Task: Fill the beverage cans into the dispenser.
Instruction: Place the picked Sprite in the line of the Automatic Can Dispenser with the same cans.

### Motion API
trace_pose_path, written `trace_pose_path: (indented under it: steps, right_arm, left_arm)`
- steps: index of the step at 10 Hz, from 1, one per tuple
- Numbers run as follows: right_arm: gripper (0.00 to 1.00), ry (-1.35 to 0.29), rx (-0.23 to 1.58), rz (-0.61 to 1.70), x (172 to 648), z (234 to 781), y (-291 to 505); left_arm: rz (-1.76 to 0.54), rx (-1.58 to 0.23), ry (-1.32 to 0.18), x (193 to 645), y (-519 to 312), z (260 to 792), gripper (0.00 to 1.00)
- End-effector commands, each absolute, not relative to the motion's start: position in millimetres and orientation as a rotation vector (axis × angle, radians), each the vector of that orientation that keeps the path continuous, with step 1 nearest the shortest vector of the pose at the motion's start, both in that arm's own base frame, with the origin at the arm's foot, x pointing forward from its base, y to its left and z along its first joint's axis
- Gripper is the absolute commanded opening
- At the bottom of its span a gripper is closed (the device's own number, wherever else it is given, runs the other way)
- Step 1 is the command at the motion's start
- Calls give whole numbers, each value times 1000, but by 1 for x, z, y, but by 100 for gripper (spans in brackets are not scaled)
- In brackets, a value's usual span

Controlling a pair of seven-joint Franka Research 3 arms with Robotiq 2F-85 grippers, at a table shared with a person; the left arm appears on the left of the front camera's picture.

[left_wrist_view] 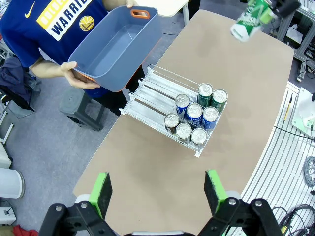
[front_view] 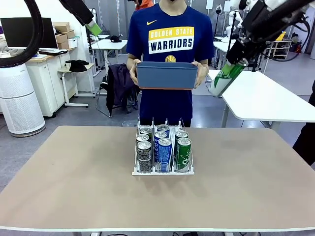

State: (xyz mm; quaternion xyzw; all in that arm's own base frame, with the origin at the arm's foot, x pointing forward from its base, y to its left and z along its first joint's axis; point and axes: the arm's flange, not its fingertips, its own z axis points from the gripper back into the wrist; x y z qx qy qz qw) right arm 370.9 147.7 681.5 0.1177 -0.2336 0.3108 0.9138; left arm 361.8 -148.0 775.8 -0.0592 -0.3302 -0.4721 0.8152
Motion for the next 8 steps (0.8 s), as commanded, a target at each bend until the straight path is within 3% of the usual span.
trace_pose_path:
  steps: [1,4,8]
  right_arm:
    - [58,-522,217,605,339,655,152]
    - [58,-518,156,496,308,615,154]
    - [58,-435,304,557,319,568,143]
  left_arm:
    - [-1009,-125,-693,361,-145,777,100]
    - [-1009,-125,-693,361,-145,777,100]
    - [-1009,-125,-693,361,-145,777,100]
